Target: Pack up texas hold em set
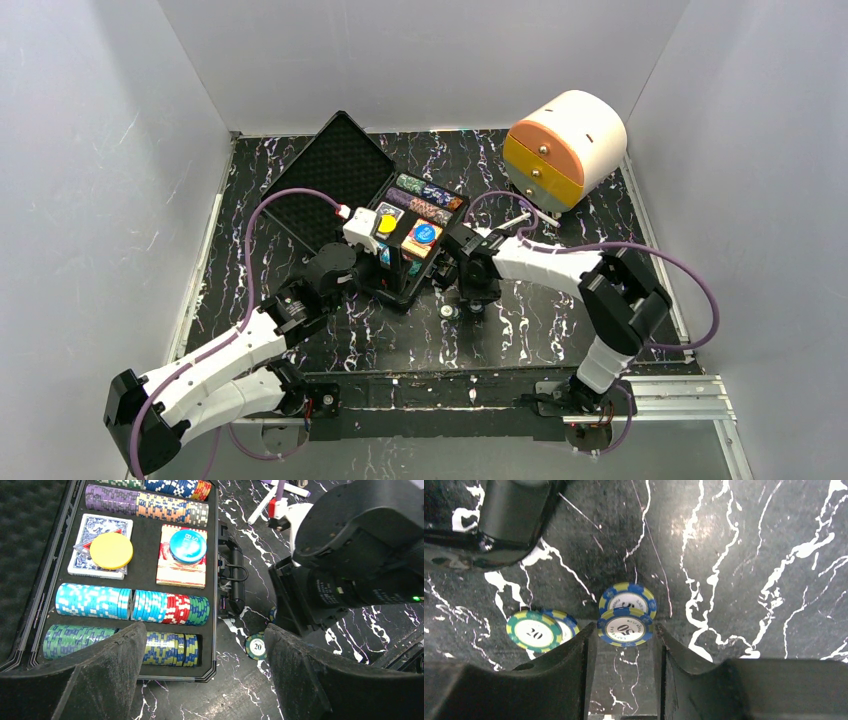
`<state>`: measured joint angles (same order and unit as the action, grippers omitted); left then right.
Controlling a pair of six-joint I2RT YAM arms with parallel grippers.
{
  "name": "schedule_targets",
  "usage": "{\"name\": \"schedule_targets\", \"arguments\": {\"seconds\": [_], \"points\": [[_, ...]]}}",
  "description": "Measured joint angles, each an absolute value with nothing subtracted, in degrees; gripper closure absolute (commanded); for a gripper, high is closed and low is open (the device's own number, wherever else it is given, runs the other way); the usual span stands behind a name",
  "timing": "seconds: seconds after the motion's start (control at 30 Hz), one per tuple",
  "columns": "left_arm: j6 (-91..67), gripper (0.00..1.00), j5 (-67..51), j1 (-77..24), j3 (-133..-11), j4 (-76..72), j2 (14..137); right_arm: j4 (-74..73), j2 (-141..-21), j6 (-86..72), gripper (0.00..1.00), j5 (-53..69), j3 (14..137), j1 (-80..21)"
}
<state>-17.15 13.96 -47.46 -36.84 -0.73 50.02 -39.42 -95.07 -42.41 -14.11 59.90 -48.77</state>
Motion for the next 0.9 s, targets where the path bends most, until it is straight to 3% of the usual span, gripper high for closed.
{"name": "schedule_targets", "arguments": {"seconds": [0.37,0.6,0.9], "points": [[-17.15,0.14,13.93,-47.46,-36.84,-0.73,49.8,-38.17,-99.15,-39.2,0.56,-16.8,62.92,-48.77],[-17.12,0.14,13.96,-47.46,-36.84,-0.73,49.82,-37.78,-100.05,-38.72,0.47,-17.67,63.61,-48.77],[-17.1,0.14,13.96,-47.46,-36.84,-0.73,49.82,-37.58,-100.03,-38.94,0.45,-17.32,63.7,-48.77]]}}
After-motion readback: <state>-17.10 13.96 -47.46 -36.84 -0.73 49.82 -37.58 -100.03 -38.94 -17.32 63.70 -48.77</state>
